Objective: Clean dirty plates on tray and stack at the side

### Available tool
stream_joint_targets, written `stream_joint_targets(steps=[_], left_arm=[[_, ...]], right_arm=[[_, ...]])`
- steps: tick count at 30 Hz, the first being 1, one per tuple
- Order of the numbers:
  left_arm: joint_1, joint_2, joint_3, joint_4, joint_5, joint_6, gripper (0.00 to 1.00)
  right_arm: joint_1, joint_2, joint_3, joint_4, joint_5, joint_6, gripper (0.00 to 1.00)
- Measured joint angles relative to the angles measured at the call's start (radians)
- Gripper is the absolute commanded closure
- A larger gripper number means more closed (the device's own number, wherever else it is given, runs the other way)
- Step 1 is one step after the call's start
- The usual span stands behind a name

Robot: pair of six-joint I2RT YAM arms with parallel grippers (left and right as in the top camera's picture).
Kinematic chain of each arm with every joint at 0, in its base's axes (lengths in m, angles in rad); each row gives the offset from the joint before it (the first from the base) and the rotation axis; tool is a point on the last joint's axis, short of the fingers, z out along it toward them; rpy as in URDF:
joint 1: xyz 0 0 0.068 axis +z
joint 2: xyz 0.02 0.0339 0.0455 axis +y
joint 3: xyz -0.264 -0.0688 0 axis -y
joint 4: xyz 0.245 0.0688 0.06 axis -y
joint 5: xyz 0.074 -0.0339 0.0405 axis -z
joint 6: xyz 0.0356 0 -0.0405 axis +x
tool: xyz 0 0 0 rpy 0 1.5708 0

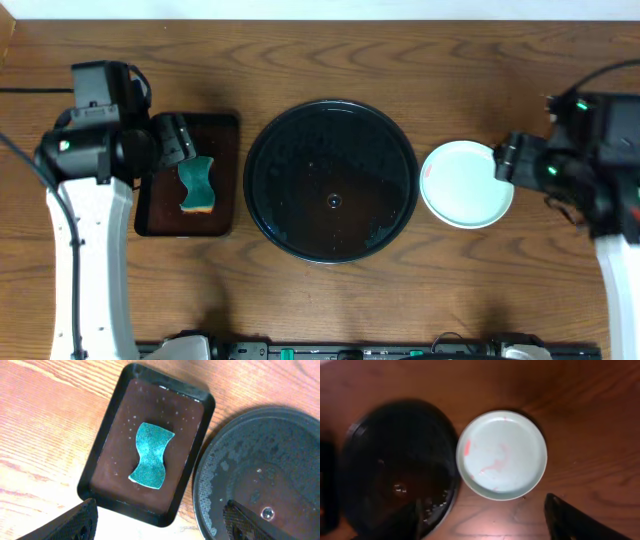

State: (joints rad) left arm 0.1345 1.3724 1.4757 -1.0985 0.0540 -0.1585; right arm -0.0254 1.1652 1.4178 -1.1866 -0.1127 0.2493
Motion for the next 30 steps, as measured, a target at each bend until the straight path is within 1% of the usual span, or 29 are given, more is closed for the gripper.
stream_joint_targets(steps=[3,9,13,17,22,24,26,29,30], left_arm=[[0.000,-0.010,0.000,-0.001,0.000,-0.002,0.19],[0.000,-0.010,0.000,-0.001,0.000,-0.002,0.19],[0.000,-0.010,0.000,-0.001,0.000,-0.002,0.19],[0.000,-0.010,0.000,-0.001,0.000,-0.002,0.19],[0.000,-0.010,0.000,-0.001,0.000,-0.002,0.19],[0.000,-0.010,0.000,-0.001,0.000,-0.002,0.19],[0.000,-0.010,0.000,-0.001,0.000,-0.002,0.19],[0.000,-0.010,0.000,-0.002,0.000,-0.002,0.18],[0.000,-0.010,0.000,-0.002,0.000,-0.002,0.18]], right_arm=[[0.000,-0.122,0.040,-0.025,-0.004,-0.002,0.01],[0.000,-0.377,0.050,-0.032,-0.004,-0.002,0.01],[0.000,-0.491,0.055,-0.039,-0.002,-0.008,0.01],[0.000,-0.588,0.056,-0.097,0.006,-0.024,0.01],[0.000,-0.661,0.052,-0.102,0.010,-0.041,0.01],[0.000,-0.682,0.022,-0.061,0.011,-0.061,0.01],[0.000,-0.706,-0.045,0.014,0.012,-0.093,0.01],[0.000,-0.771,-0.242,0.213,0.005,-0.153,0.01],[0.000,-0.803,-0.322,0.307,-0.005,-0.165,0.01]])
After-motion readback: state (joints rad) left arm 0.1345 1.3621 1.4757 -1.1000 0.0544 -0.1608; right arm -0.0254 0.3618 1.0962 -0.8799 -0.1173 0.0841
